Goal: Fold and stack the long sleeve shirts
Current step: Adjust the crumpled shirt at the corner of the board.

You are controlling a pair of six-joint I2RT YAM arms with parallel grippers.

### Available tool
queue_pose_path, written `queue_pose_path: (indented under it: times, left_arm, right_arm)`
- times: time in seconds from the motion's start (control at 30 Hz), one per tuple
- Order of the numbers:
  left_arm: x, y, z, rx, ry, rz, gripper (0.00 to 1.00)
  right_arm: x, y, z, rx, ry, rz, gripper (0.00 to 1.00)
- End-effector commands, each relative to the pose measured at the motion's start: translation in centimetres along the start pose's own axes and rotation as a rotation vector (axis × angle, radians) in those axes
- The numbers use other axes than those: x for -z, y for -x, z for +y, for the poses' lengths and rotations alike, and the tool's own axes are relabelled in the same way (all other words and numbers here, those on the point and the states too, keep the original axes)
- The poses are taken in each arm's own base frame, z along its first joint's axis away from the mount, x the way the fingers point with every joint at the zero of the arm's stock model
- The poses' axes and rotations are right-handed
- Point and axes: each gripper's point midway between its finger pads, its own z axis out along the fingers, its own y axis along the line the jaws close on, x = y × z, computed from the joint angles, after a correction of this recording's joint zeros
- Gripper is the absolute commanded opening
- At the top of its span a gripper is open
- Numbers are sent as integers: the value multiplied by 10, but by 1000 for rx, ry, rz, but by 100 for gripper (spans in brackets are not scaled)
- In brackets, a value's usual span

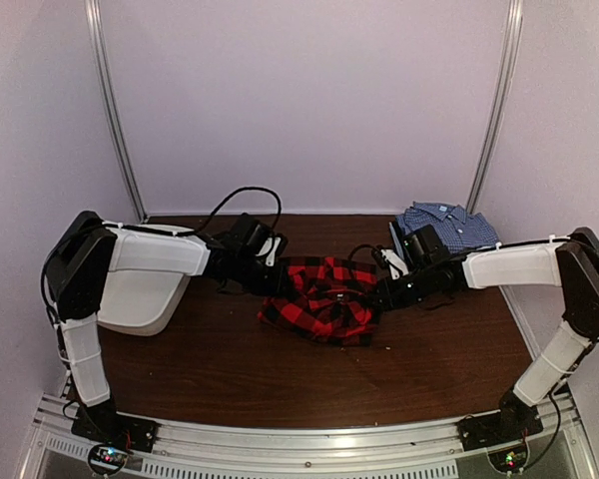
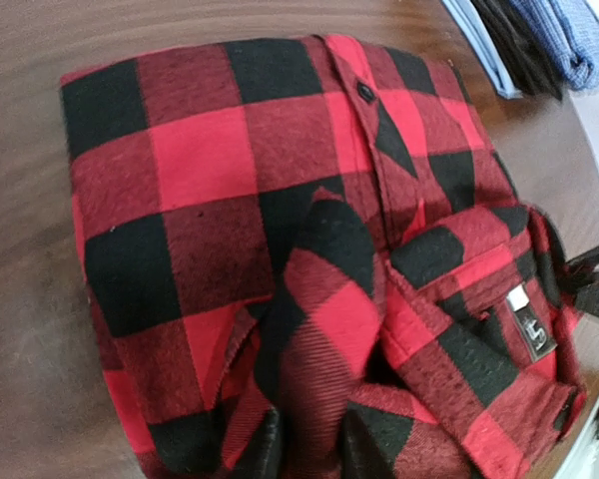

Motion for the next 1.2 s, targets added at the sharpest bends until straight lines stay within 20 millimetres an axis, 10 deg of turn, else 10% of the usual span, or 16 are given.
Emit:
queue_pose_path:
  times: [0.0,0.17,0.47,0.63,0.83,1.17]
  left_arm:
    - [0,15,-7,1,-34,-32,10]
    - [9,31,-1,6,0,-90,0]
    - [33,107,38,104,-113,-316,0]
    - [33,131,49,92,-156,-350,0]
    - [55,139,53,83,-93,-381,48]
    - [91,103,56,117,-51,-336,61]
  right_arm:
    - [-3,-13,18,25,67,40,19]
    - [8,-14,52,96,121,44,0]
    - [29,-1,180,297,367,0,0]
    - [4,-14,239,412,451,49,2]
    - [-27,-6,260,416,487,57,13]
    - [-27,5,272,469,505,52,43]
